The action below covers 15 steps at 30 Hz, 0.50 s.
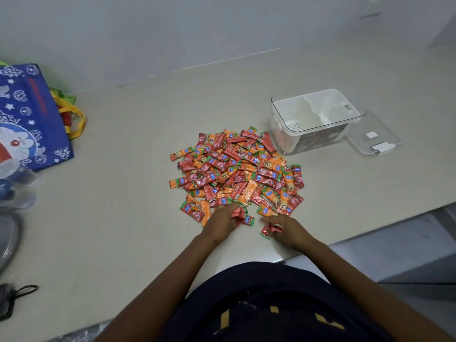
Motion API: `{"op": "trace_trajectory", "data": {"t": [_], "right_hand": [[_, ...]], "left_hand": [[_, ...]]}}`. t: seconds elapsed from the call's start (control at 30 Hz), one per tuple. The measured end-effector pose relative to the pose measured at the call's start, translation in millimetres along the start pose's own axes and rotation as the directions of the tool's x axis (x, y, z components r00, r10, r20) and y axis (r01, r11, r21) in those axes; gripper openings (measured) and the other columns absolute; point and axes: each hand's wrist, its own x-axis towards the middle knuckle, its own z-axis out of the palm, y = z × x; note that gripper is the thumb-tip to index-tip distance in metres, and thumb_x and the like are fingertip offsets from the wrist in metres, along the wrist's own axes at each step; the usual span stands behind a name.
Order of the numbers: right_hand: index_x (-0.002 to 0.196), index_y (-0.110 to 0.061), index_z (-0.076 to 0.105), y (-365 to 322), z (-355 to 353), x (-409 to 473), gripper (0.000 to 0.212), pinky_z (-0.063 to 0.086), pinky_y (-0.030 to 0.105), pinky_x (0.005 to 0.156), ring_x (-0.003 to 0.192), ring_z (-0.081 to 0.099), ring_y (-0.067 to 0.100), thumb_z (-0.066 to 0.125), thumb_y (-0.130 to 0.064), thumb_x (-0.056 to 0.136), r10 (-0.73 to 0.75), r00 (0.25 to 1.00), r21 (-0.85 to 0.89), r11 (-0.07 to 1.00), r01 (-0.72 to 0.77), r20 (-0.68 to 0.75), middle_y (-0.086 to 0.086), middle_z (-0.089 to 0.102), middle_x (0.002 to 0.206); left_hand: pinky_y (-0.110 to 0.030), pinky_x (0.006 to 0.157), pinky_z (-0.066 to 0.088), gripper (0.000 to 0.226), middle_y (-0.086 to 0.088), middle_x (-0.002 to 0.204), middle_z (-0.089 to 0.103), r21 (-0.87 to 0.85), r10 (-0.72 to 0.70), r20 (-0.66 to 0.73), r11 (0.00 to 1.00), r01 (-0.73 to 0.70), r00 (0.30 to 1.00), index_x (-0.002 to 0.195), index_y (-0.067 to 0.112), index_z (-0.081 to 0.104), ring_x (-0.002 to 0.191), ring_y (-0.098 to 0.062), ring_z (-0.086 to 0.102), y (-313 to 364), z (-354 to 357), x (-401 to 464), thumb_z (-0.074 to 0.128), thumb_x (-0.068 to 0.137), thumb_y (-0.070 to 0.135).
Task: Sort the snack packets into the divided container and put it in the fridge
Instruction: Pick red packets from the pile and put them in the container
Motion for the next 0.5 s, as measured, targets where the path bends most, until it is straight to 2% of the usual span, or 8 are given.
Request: {"op": "trace_trajectory", "data": {"t": [0.07, 0.13, 0.2, 0.27, 0.33, 0.4, 0.5], "right_hand": [[0.122, -0.031, 0.063, 3.0, 3.9, 2.7, 0.040, 0.041, 0.023, 0.091, 0.115, 0.054, 0.016, 0.068, -0.018, 0.084, -0.024, 1.000, -0.130, 0.991, 0.024, 0.004, -0.005, 0.056, 0.124], [0.111, -0.028, 0.068, 1.9, 3.1, 7.4, 0.030, 0.043, 0.026, 0.085, 0.109, 0.057, 0.020, 0.071, -0.023, 0.082, -0.015, 1.000, -0.176, 0.984, 0.012, -0.014, -0.002, 0.057, 0.114], [0.105, -0.022, 0.069, -2.9, 1.2, 14.3, 0.025, 0.042, 0.026, 0.080, 0.106, 0.056, 0.022, 0.072, -0.027, 0.081, -0.027, 1.000, -0.255, 0.967, 0.024, -0.009, 0.001, 0.055, 0.111], [0.105, -0.018, 0.070, -6.5, 0.7, 19.4, 0.028, 0.041, 0.025, 0.079, 0.105, 0.055, 0.021, 0.074, -0.028, 0.079, -0.042, 0.999, -0.242, 0.970, 0.039, -0.009, 0.003, 0.055, 0.115], [0.102, -0.014, 0.067, -9.2, -0.3, 20.3, 0.026, 0.041, 0.025, 0.075, 0.101, 0.055, 0.020, 0.074, -0.026, 0.080, -0.051, 0.998, -0.133, 0.990, 0.048, -0.021, 0.001, 0.055, 0.108], [0.093, -0.013, 0.058, -13.5, -7.0, 16.3, 0.016, 0.039, 0.025, 0.065, 0.084, 0.054, 0.018, 0.068, -0.023, 0.086, 0.000, 0.998, 0.073, 0.997, 0.005, -0.060, -0.003, 0.054, 0.091], [0.097, -0.010, 0.053, -14.8, -23.3, 4.0, 0.020, 0.043, 0.026, 0.059, 0.065, 0.054, 0.015, 0.060, -0.028, 0.092, 0.122, 0.989, 0.435, 0.897, -0.073, -0.085, 0.002, 0.060, 0.078]], "left_hand": [[-0.041, 0.084, 0.050, 0.027, -0.013, 0.110, 0.061, -0.017, -0.053, -0.003, 0.998, 0.053, 0.999, 0.120, 0.018, 0.051, 0.097, -0.027, 0.057, 2.7, -4.3, 1.3, 0.049, 0.094, 0.011], [-0.041, 0.083, 0.049, 0.026, -0.012, 0.114, 0.063, -0.088, -0.107, 0.009, 0.990, 0.107, 0.994, 0.124, 0.014, 0.047, 0.099, -0.026, 0.060, 7.3, -7.7, 3.0, 0.044, 0.098, 0.010], [-0.036, 0.087, 0.049, 0.032, -0.006, 0.122, 0.061, -0.183, -0.149, 0.056, 0.971, 0.157, 0.987, 0.130, 0.017, 0.045, 0.108, -0.022, 0.058, 9.1, -11.1, 5.8, 0.042, 0.099, 0.011], [-0.030, 0.085, 0.046, 0.034, -0.004, 0.122, 0.059, -0.223, -0.170, 0.106, 0.956, 0.190, 0.980, 0.132, 0.019, 0.045, 0.109, -0.022, 0.057, 10.5, -13.6, 7.8, 0.040, 0.100, 0.011], [-0.031, 0.080, 0.045, 0.033, -0.004, 0.118, 0.060, -0.223, -0.191, 0.135, 0.950, 0.218, 0.972, 0.131, 0.020, 0.044, 0.105, -0.023, 0.058, 10.5, -14.3, 10.1, 0.039, 0.100, 0.011], [-0.033, 0.079, 0.045, 0.032, -0.007, 0.118, 0.060, -0.212, -0.208, 0.151, 0.948, 0.237, 0.966, 0.130, 0.021, 0.042, 0.105, -0.027, 0.059, 10.0, -13.8, 12.5, 0.038, 0.100, 0.011], [-0.033, 0.087, 0.044, 0.037, -0.007, 0.128, 0.054, -0.136, -0.230, 0.166, 0.958, 0.253, 0.959, 0.137, 0.016, 0.035, 0.113, -0.025, 0.055, 12.8, -11.2, 15.6, 0.040, 0.101, 0.018]]}}
